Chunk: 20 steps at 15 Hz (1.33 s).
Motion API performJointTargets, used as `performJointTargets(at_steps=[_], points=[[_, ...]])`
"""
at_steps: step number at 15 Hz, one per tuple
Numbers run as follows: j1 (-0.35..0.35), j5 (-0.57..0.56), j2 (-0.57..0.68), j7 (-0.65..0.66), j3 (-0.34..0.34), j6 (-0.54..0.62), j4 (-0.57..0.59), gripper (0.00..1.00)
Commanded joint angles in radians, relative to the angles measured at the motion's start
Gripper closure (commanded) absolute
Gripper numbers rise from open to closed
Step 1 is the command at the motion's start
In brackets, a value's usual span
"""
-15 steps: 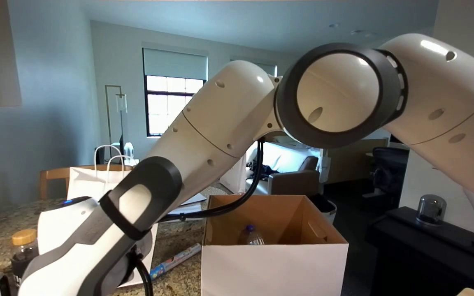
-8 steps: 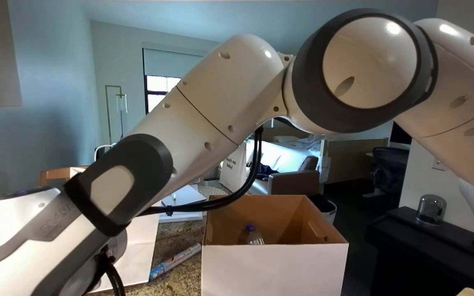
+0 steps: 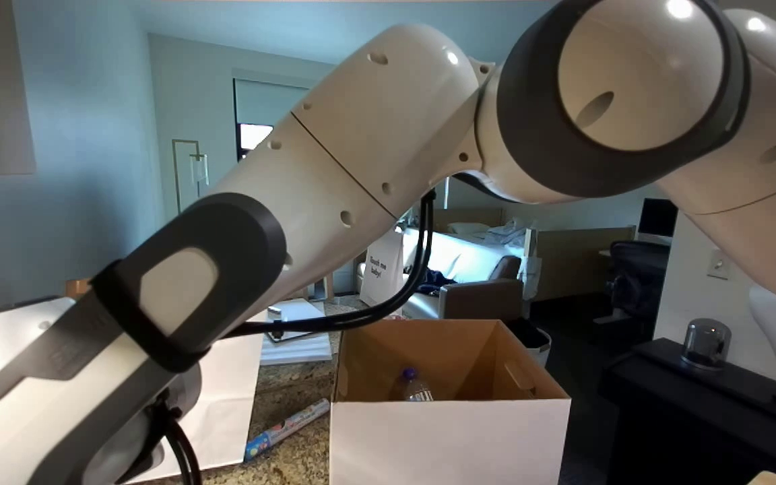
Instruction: Put two empty water bottles inside the white storage box
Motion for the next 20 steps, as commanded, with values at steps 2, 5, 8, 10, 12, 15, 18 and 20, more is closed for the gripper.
performJointTargets(at_steps=[2, 5, 8, 10, 12, 15, 18, 20], points=[[0.001, 0.011, -0.066, -0.022, 0.019, -0.066, -0.089, 0.0], [0.008, 0.007, -0.076, -0.026, 0.03, -0.066, -0.104, 0.0], [0.021, 0.001, -0.088, -0.023, 0.031, -0.064, -0.117, 0.0], [0.028, -0.003, -0.097, -0.02, 0.026, -0.06, -0.122, 0.07], [0.033, -0.007, -0.102, -0.022, 0.025, -0.05, -0.125, 0.33], [0.037, -0.008, -0.103, -0.021, 0.024, -0.049, -0.121, 0.53], [0.038, -0.01, -0.091, -0.016, 0.017, -0.059, -0.104, 0.72], [0.037, -0.01, -0.085, -0.016, 0.013, -0.065, -0.096, 0.85]])
